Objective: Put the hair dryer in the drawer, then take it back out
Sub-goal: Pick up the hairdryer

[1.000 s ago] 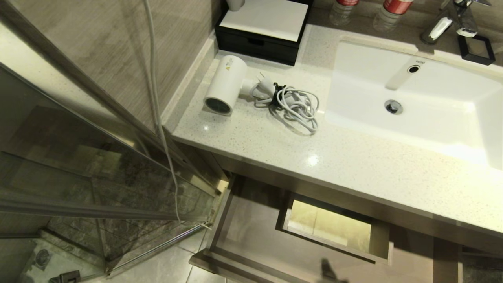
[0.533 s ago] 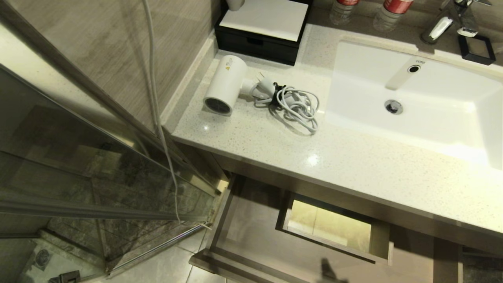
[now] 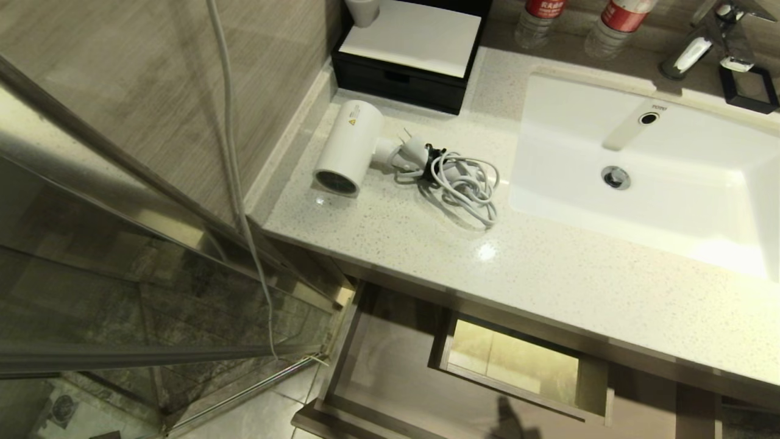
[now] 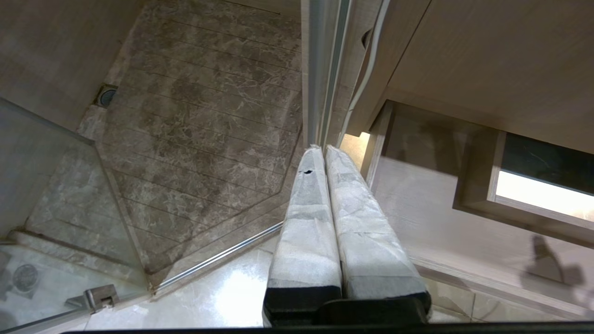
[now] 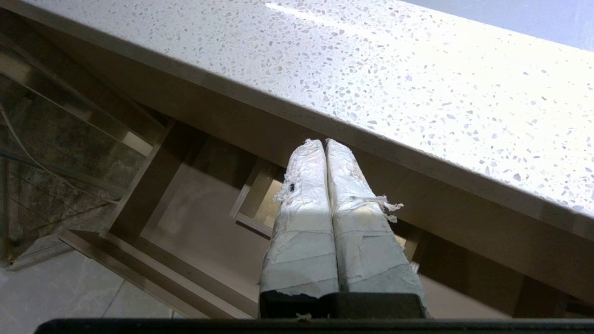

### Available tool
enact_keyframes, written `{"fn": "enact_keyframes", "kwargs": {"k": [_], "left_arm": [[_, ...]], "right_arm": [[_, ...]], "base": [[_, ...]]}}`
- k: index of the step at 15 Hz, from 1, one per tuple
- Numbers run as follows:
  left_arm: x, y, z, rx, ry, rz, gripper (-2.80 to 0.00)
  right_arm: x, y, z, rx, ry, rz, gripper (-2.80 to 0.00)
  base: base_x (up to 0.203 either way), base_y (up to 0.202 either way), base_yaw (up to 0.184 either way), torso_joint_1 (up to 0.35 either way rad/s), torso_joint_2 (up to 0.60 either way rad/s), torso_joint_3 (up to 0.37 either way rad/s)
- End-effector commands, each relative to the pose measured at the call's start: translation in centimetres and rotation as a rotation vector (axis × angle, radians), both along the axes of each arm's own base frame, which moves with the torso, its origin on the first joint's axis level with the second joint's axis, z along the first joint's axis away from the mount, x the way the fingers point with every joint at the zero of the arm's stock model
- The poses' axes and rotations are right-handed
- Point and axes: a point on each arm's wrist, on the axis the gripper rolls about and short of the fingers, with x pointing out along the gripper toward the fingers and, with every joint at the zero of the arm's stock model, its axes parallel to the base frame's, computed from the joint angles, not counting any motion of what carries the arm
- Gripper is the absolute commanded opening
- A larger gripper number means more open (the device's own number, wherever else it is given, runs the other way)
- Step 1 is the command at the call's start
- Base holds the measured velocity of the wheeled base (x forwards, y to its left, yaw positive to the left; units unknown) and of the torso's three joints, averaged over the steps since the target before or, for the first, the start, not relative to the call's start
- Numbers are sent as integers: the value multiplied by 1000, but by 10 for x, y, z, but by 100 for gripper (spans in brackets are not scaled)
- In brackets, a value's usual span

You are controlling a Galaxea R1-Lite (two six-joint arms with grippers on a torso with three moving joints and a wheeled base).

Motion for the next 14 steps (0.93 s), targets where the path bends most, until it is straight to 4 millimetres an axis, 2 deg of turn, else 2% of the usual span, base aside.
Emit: {"fn": "enact_keyframes", "kwargs": {"k": [1,4,7,9,11,13,14], "left_arm": [[0,0,0,0,0,1,-280],[0,0,0,0,2,1,-280],[0,0,0,0,2,1,-280],[0,0,0,0,2,1,-280],[0,0,0,0,2,-1,-280],[0,0,0,0,2,1,-280],[0,0,0,0,2,1,-280]], "right_arm": [[0,0,-12,2,-1,1,-280],[0,0,-11,-57,-13,5,-280],[-1,0,-7,-36,-26,4,-280],[-16,-1,24,-26,-80,59,-280],[-55,-5,74,-9,-164,128,-280],[-98,-9,110,2,-194,207,-280],[-111,-10,126,1,-167,256,-280]], "base": [[0,0,0,0,0,0],[0,0,0,0,0,0],[0,0,0,0,0,0],[0,0,0,0,0,0],[0,0,0,0,0,0],[0,0,0,0,0,0],[0,0,0,0,0,0]]}}
